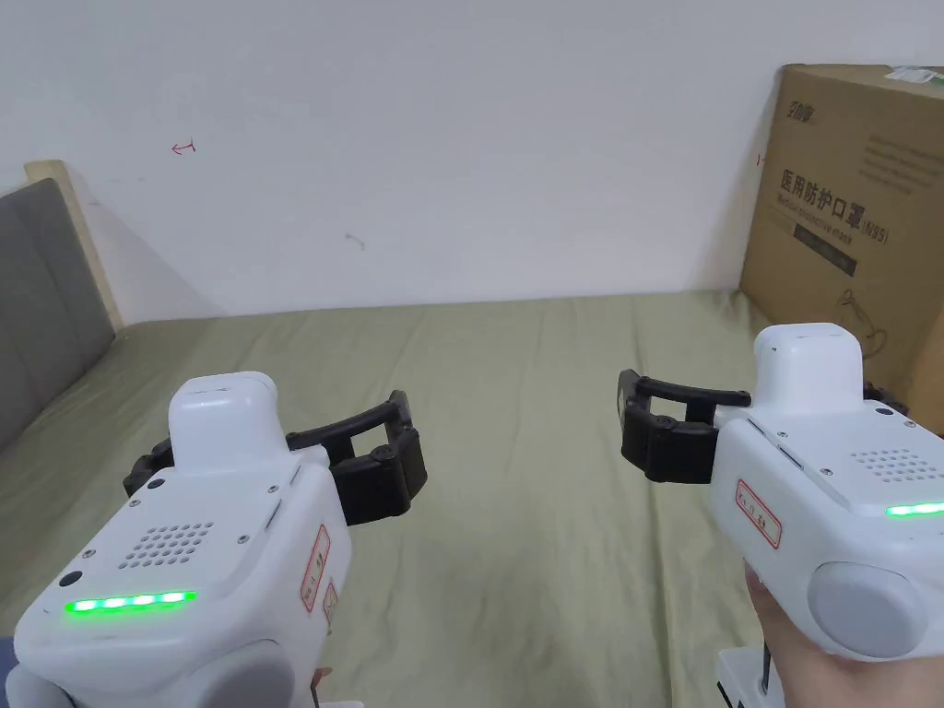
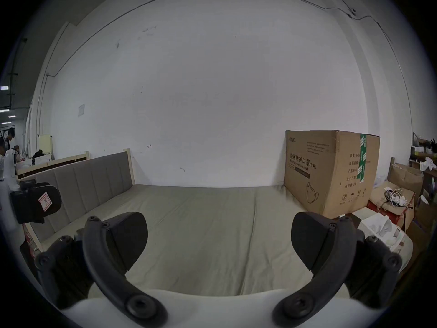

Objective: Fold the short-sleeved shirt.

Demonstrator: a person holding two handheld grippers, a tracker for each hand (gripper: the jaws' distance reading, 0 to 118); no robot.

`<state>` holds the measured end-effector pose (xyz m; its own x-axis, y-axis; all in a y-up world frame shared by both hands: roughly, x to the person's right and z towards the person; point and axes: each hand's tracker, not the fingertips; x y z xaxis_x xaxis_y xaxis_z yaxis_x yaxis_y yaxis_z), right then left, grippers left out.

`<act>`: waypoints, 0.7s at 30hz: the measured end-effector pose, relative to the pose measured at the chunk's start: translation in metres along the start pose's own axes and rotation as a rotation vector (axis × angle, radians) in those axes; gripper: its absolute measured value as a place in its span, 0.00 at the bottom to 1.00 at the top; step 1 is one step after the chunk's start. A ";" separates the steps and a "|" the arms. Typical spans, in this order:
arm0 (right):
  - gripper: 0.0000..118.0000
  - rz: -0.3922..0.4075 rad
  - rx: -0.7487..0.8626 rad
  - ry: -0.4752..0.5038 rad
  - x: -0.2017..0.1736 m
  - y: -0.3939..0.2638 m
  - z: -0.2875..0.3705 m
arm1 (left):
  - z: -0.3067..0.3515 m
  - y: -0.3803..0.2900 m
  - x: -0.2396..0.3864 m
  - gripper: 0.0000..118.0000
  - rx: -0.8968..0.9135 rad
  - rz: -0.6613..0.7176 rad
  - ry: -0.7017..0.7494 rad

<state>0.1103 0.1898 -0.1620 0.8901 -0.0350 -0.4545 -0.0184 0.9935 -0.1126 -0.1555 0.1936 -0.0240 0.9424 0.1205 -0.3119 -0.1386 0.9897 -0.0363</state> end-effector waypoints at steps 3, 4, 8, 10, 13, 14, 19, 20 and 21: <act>1.00 0.002 -0.003 0.000 0.000 0.000 0.000 | -0.001 0.001 -0.001 1.00 -0.006 0.018 0.009; 1.00 0.003 -0.004 0.001 0.000 0.000 0.000 | -0.001 0.002 0.000 1.00 -0.010 0.023 0.016; 1.00 0.026 -0.004 0.003 -0.002 -0.002 -0.001 | -0.003 0.004 -0.004 1.00 -0.020 0.050 0.023; 1.00 0.036 -0.004 0.002 -0.003 -0.002 -0.001 | -0.004 0.005 -0.008 1.00 -0.025 0.072 0.025; 1.00 0.037 -0.009 0.008 -0.004 -0.002 -0.002 | -0.005 0.006 -0.009 1.00 -0.034 0.082 0.038; 1.00 0.036 -0.010 0.010 -0.004 -0.002 -0.003 | -0.006 0.007 -0.010 1.00 -0.035 0.083 0.039; 1.00 0.026 -0.021 0.016 -0.004 -0.002 -0.004 | -0.007 0.008 -0.011 1.00 -0.041 0.078 0.057; 1.00 0.025 -0.023 0.015 -0.004 -0.002 -0.005 | -0.007 0.009 -0.011 1.00 -0.045 0.081 0.048; 1.00 0.025 -0.025 0.014 -0.004 -0.003 -0.005 | -0.007 0.009 -0.012 1.00 -0.049 0.087 0.037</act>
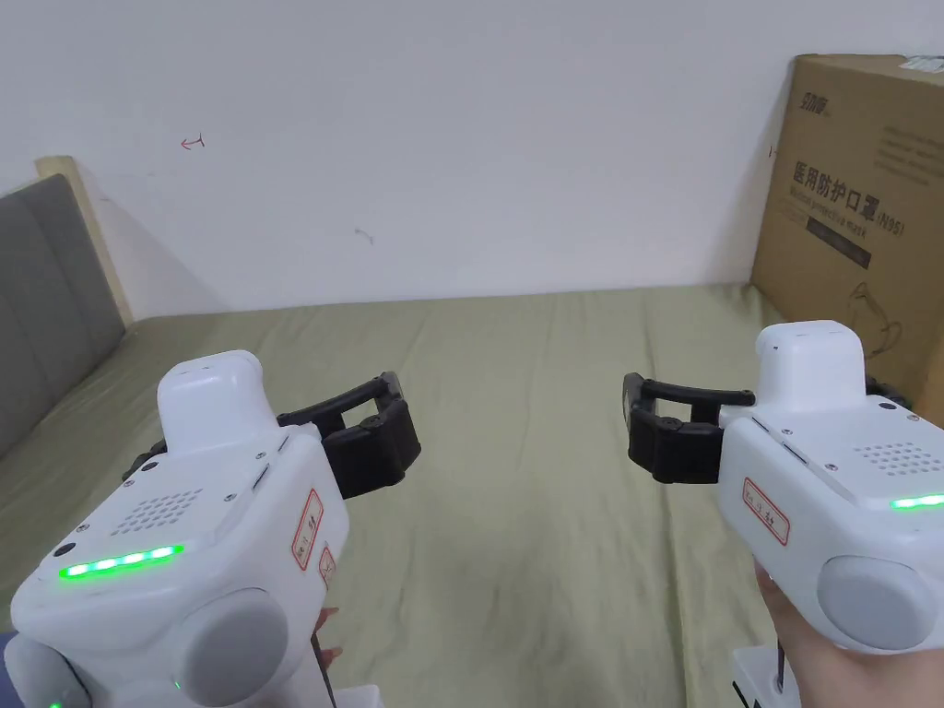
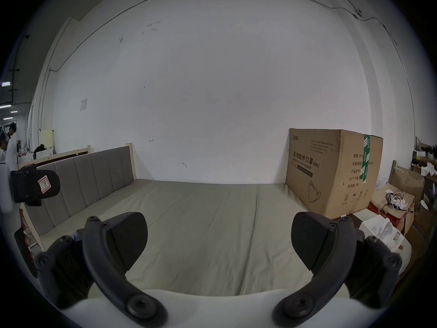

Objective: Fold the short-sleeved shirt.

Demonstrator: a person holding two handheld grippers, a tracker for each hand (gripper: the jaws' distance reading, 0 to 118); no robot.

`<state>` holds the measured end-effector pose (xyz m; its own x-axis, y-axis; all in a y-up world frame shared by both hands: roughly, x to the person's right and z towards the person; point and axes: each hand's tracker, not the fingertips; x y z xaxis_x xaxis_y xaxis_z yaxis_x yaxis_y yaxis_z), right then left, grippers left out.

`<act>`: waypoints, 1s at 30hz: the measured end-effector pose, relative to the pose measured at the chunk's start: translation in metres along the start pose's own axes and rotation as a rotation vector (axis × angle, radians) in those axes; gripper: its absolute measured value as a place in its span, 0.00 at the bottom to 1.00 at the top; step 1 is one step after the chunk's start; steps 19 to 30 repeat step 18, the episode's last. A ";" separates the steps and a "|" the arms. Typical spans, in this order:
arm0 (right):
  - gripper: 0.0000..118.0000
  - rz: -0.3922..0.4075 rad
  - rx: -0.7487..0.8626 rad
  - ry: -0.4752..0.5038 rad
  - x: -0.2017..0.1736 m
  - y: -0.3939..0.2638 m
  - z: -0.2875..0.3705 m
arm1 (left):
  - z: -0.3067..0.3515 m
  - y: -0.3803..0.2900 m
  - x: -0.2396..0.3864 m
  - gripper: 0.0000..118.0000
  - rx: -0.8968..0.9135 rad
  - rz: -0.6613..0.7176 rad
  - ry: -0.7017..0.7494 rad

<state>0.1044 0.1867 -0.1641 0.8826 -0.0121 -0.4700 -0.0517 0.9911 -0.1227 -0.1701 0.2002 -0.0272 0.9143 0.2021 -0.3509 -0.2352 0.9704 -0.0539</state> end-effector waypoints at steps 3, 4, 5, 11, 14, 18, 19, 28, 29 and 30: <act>1.00 0.003 0.000 0.002 -0.001 -0.001 0.000 | 0.000 0.000 0.000 1.00 -0.005 0.008 -0.005; 1.00 0.006 -0.001 0.003 -0.001 -0.001 0.000 | 0.001 0.000 0.000 1.00 -0.004 0.009 -0.003; 1.00 0.009 -0.001 0.003 -0.002 -0.001 0.000 | 0.001 0.001 -0.001 1.00 -0.003 0.010 -0.003; 1.00 0.004 -0.013 0.006 -0.003 -0.004 -0.001 | 0.001 0.001 0.000 1.00 -0.010 0.005 -0.006; 1.00 -0.001 -0.017 0.005 -0.003 -0.005 -0.002 | 0.000 0.001 0.000 1.00 -0.025 0.017 -0.034; 1.00 -0.004 -0.021 0.006 -0.004 -0.006 -0.002 | 0.001 -0.001 0.002 1.00 -0.012 0.015 -0.013; 1.00 -0.004 -0.021 0.006 -0.004 -0.006 -0.002 | 0.001 -0.001 0.002 1.00 -0.012 0.015 -0.013; 1.00 -0.004 -0.021 0.006 -0.004 -0.006 -0.002 | 0.001 -0.001 0.002 1.00 -0.012 0.015 -0.013; 1.00 -0.004 -0.021 0.006 -0.004 -0.006 -0.002 | 0.001 -0.001 0.002 1.00 -0.012 0.015 -0.013; 1.00 -0.004 -0.021 0.006 -0.004 -0.006 -0.002 | 0.001 -0.001 0.002 1.00 -0.012 0.015 -0.013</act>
